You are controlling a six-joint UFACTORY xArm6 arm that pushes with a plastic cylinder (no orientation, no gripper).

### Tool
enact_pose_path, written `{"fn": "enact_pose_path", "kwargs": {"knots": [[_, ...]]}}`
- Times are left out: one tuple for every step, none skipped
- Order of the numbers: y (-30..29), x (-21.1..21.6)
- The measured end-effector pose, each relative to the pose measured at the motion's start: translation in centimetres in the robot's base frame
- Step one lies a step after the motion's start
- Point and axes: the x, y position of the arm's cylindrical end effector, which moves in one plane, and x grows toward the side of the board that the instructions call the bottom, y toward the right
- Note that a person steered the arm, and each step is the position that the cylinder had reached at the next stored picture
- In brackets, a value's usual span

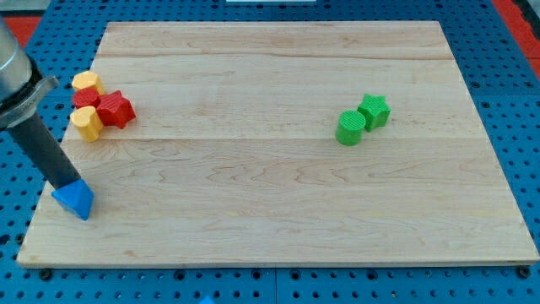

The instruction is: Move the green star to the blue triangle

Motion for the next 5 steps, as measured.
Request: {"fn": "enact_pose_path", "kwargs": {"knots": [[3.9,-3.4],[16.0,-5.8],[29.8,-5.1],[42.8,-4.7],[49.4,-9.3]]}}
